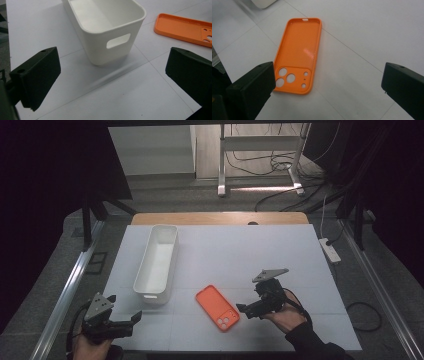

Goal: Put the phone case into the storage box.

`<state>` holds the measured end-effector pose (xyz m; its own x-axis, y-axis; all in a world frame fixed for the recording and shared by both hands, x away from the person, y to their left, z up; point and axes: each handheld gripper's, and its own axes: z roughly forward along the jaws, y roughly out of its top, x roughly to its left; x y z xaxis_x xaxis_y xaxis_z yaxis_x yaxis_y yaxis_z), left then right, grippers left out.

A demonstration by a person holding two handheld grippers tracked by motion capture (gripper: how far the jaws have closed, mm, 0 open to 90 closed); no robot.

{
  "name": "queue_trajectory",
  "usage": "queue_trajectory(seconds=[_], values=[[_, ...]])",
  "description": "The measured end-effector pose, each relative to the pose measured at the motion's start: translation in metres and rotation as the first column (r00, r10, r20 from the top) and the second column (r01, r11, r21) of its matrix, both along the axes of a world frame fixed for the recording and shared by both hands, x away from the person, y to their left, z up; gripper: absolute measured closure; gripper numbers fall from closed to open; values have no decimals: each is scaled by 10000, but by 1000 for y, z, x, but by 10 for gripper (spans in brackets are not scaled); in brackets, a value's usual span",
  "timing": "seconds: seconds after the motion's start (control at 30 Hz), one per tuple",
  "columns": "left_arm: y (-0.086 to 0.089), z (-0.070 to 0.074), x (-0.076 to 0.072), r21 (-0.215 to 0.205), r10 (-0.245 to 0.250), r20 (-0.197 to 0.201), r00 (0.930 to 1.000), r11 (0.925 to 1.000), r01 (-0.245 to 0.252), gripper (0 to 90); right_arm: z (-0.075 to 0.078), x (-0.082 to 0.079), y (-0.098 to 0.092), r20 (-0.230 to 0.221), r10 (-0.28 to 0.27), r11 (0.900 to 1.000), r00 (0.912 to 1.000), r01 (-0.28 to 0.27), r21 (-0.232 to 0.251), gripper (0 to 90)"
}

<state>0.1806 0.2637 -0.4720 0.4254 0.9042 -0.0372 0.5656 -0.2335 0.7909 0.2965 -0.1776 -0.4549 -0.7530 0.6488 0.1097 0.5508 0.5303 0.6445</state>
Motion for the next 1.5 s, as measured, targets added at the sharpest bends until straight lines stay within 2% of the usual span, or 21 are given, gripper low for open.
queue_trajectory(seconds=[0.27,1.1,1.23,1.5], values=[[0,0,0,6,-4,16,10000,10000,4,8,-1,3,11,-163,82,9999,9998,-83,-101,0],[1,0,0,-4,-37,37,10000,10000,37,8,-9,8,54,-361,836,9949,9958,-855,-536,24],[1,0,0,-8,-46,36,10000,10000,46,8,-10,9,56,-325,885,9938,9955,-905,-646,125],[0,0,0,-5,-61,40,10000,10000,61,8,-17,11,56,-405,1168,9909,9923,-1192,-626,463]])
